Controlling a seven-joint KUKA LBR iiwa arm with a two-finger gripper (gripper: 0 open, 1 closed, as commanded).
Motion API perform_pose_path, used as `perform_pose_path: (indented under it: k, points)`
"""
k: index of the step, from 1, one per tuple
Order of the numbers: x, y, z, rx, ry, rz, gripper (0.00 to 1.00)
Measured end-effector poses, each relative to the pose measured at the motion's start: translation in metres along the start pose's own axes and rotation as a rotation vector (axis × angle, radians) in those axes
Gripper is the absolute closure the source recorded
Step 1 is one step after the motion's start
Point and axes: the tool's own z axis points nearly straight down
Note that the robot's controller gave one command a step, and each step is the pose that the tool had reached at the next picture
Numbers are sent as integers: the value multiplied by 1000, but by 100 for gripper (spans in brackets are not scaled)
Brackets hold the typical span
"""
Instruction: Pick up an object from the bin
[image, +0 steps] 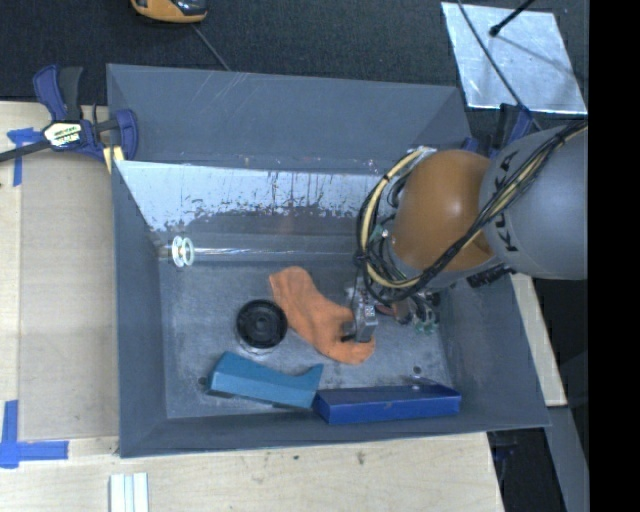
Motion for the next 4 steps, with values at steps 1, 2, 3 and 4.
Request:
perform_pose_path:
  k: [1,2,3,4]
  points:
    - [0,0,0,0,0,0,100]
    - [0,0,0,0,0,1,100]
    - [0,0,0,0,0,1,100]
    - [0,0,0,0,0,2,100]
